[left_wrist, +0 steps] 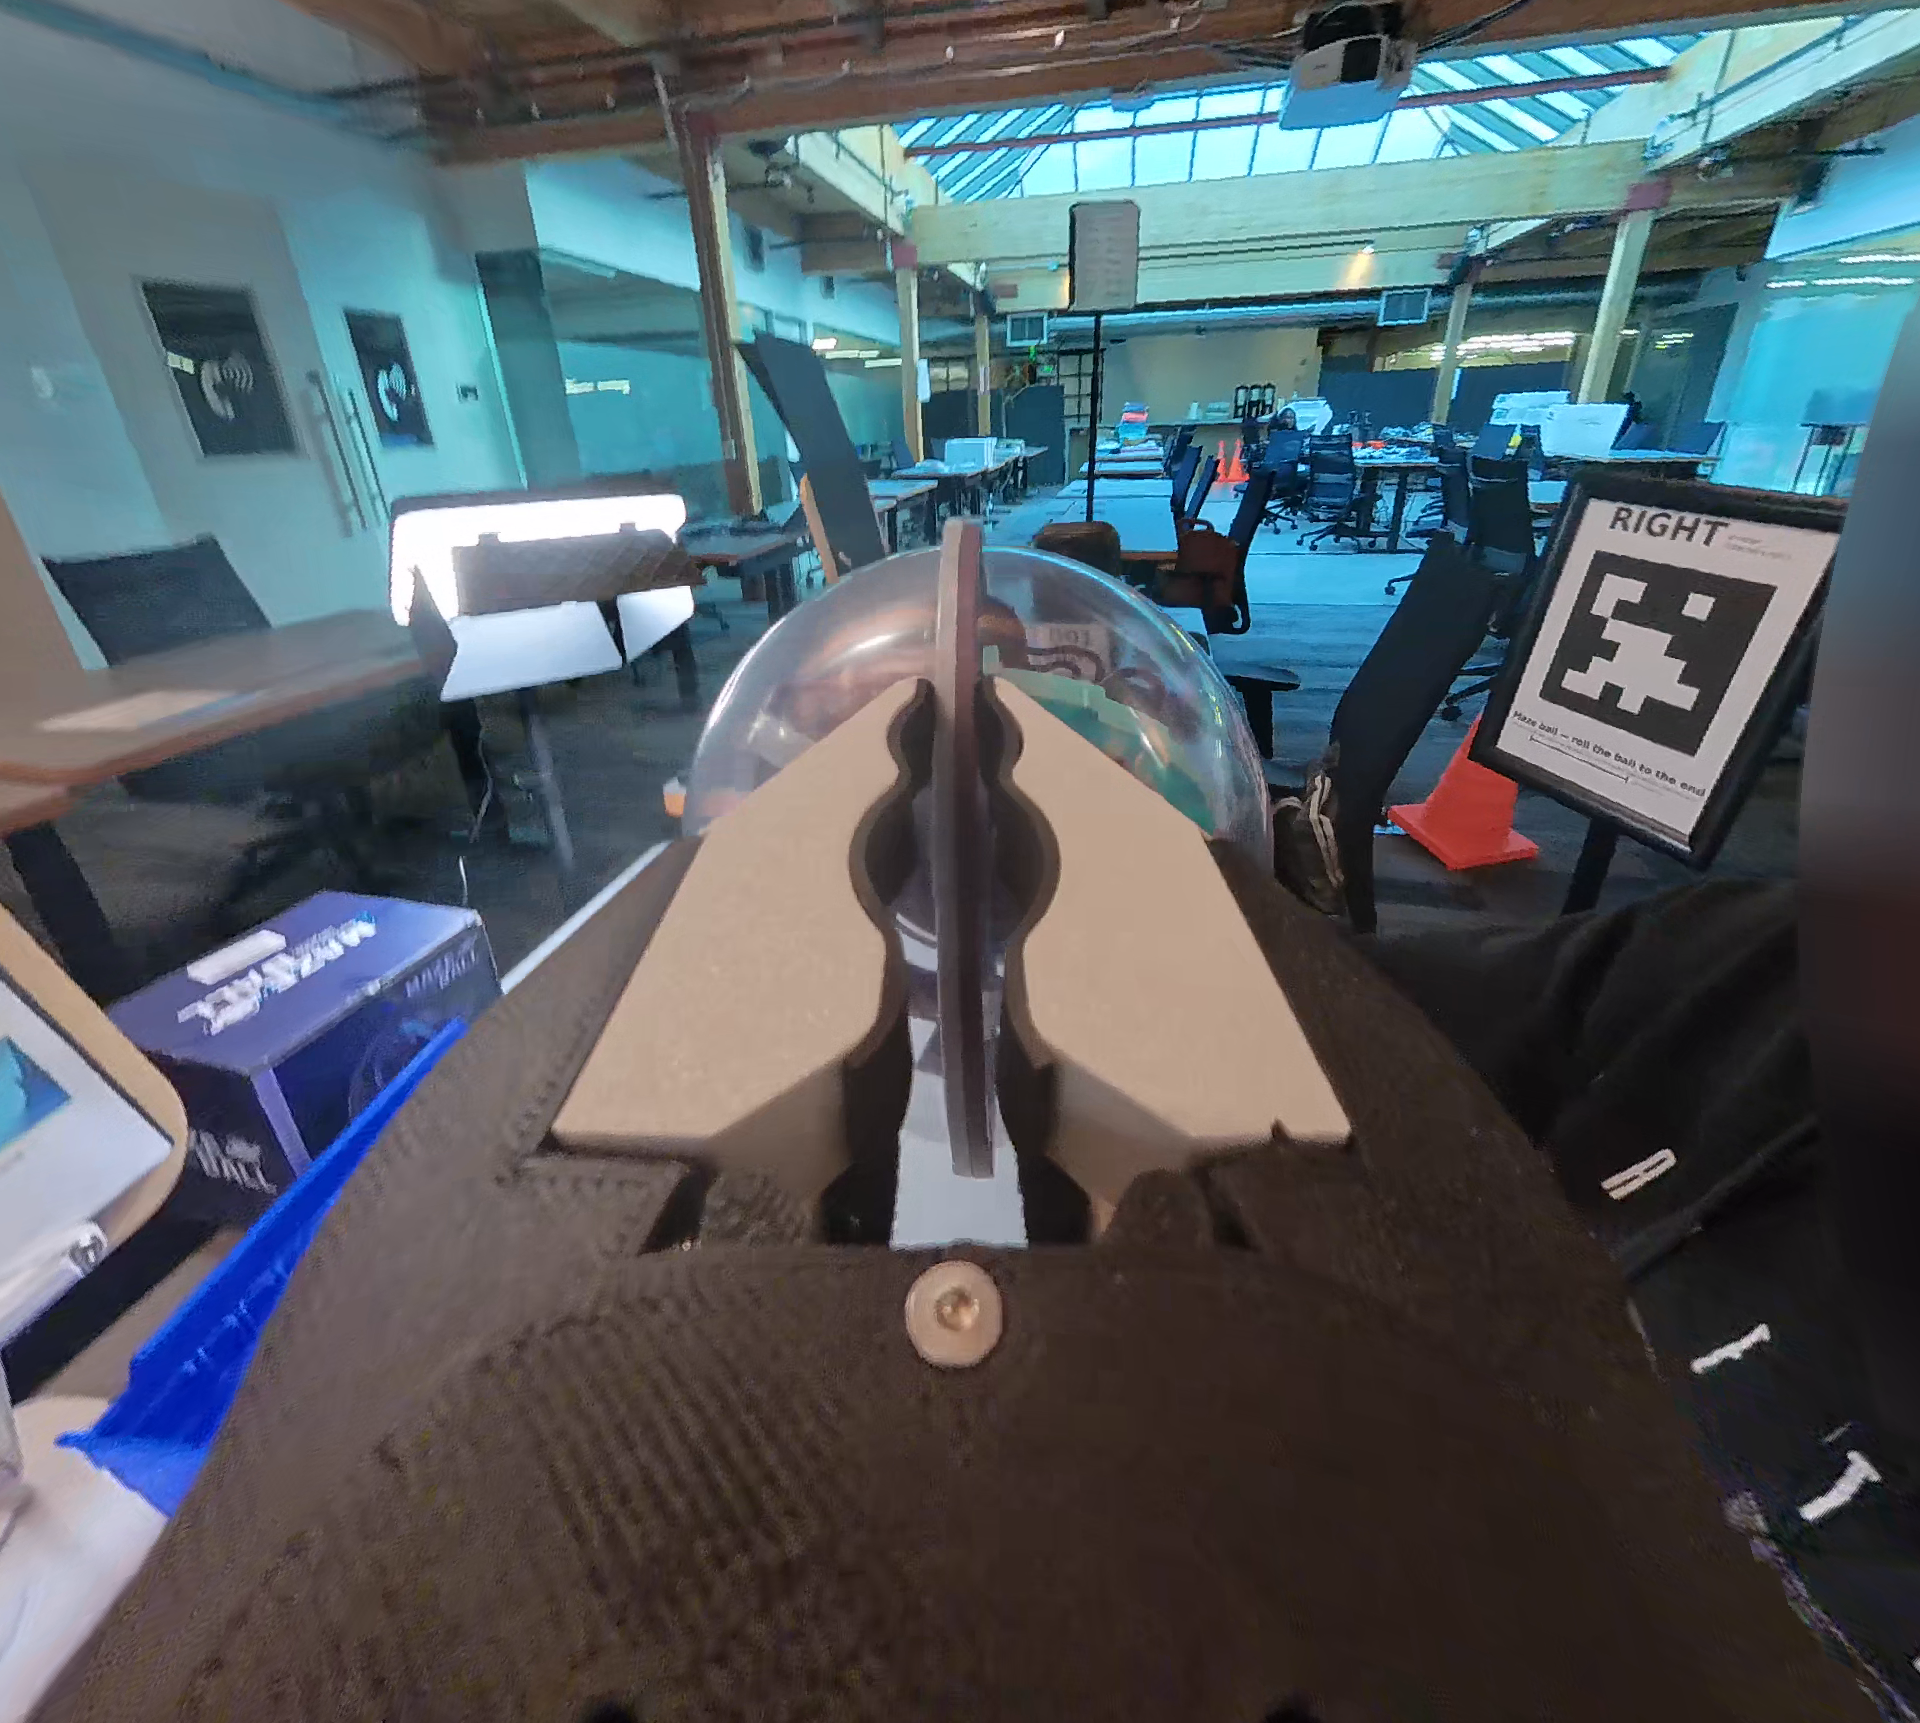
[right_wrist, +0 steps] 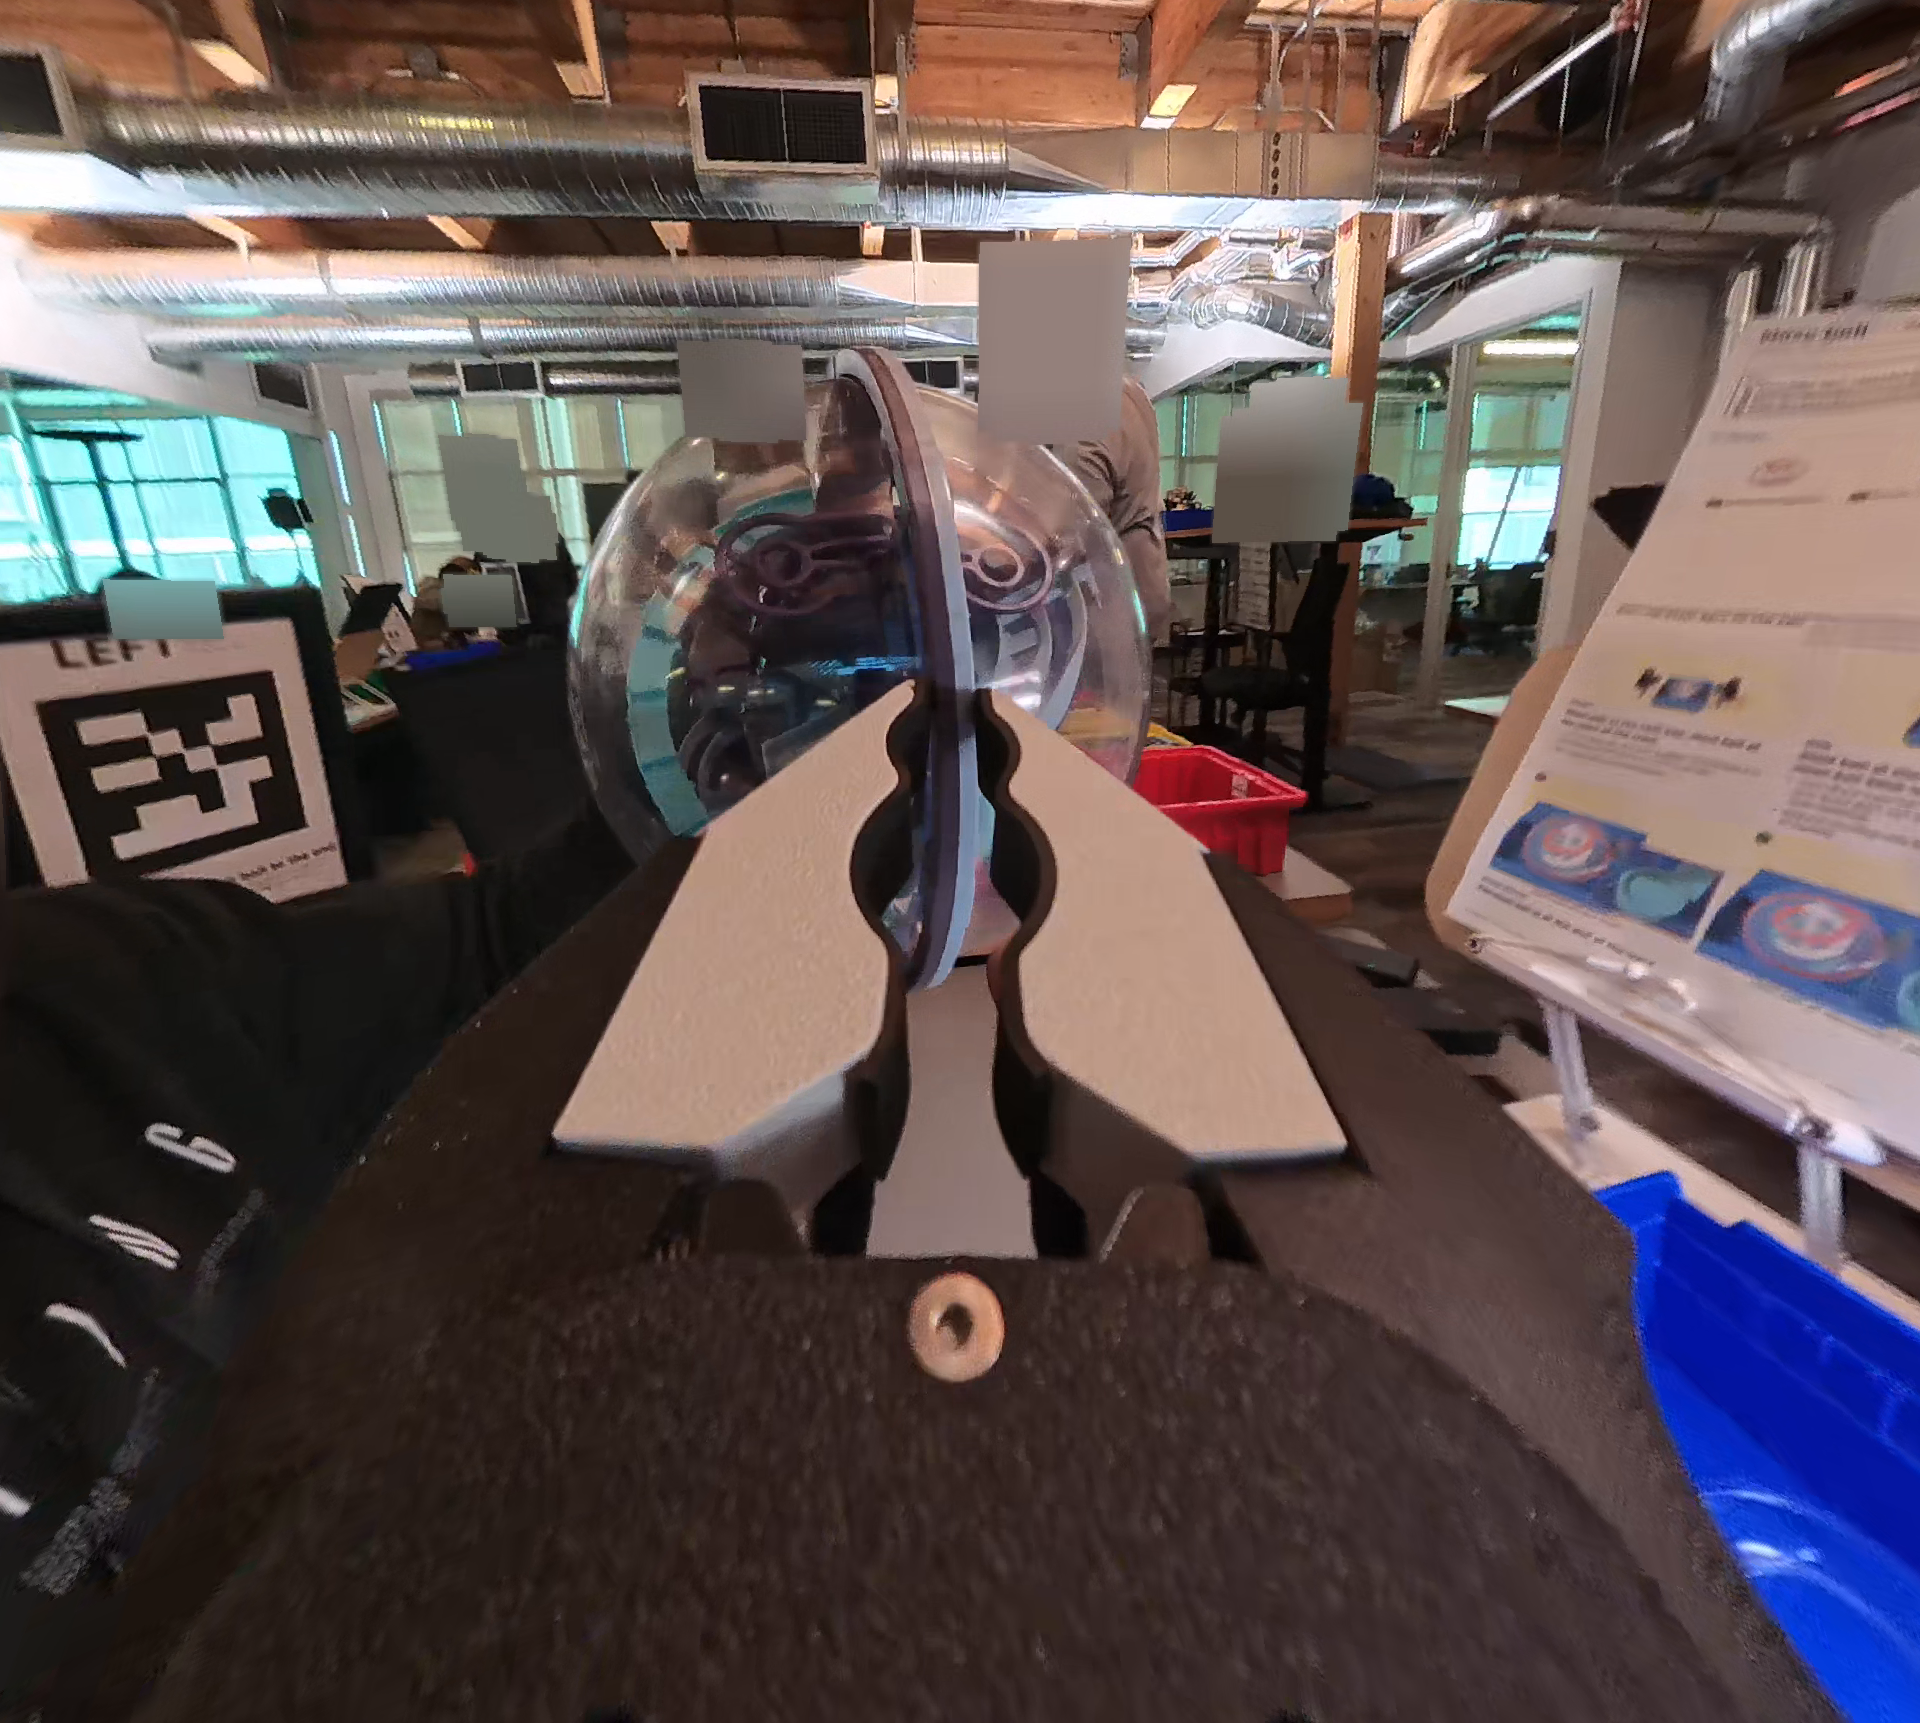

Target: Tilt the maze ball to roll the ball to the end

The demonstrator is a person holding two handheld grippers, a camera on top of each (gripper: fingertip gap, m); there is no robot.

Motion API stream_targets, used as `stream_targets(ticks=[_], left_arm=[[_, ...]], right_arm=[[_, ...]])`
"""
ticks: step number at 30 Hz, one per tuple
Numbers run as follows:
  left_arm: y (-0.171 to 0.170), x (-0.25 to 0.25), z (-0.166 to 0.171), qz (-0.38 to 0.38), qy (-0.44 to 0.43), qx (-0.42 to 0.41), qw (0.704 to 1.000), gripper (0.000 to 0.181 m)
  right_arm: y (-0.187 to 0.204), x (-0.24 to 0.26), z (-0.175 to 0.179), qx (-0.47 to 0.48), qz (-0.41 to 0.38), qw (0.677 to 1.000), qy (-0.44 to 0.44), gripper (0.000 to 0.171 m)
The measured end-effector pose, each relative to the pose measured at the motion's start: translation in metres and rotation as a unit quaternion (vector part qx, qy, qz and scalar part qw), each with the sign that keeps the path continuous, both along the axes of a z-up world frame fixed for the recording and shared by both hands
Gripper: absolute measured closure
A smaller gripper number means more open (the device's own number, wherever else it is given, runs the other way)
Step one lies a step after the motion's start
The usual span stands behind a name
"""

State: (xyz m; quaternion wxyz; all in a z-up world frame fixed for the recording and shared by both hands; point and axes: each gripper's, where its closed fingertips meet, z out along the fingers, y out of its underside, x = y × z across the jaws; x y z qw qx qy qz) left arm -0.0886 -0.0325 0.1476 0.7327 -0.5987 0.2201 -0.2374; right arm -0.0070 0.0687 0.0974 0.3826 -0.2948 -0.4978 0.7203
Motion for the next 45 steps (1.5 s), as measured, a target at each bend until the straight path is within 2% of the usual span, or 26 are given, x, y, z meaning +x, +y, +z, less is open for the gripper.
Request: stream_targets(ticks=[11, 23, 34, 45], left_arm=[[-0.026, 0.026, 0.032, -0.003, 0.062, 0.095, 0.994, 0.174], [-0.047, 0.053, 0.052, 0.024, 0.130, 0.111, 0.985, 0.174], [-0.042, 0.052, 0.056, 0.087, 0.175, 0.069, 0.978, 0.174], [-0.029, 0.044, 0.044, 0.111, 0.174, 0.000, 0.978, 0.174]], right_arm=[[-0.018, 0.021, 0.041, 0.089, -0.031, 0.993, 0.074, 0.165], [-0.032, 0.027, 0.046, 0.086, -0.028, 0.989, 0.113, 0.166], [-0.030, 0.018, 0.040, 0.054, -0.027, 0.994, 0.094, 0.167], [-0.028, 0.004, 0.009, 0.005, -0.010, 0.999, 0.041, 0.167]])
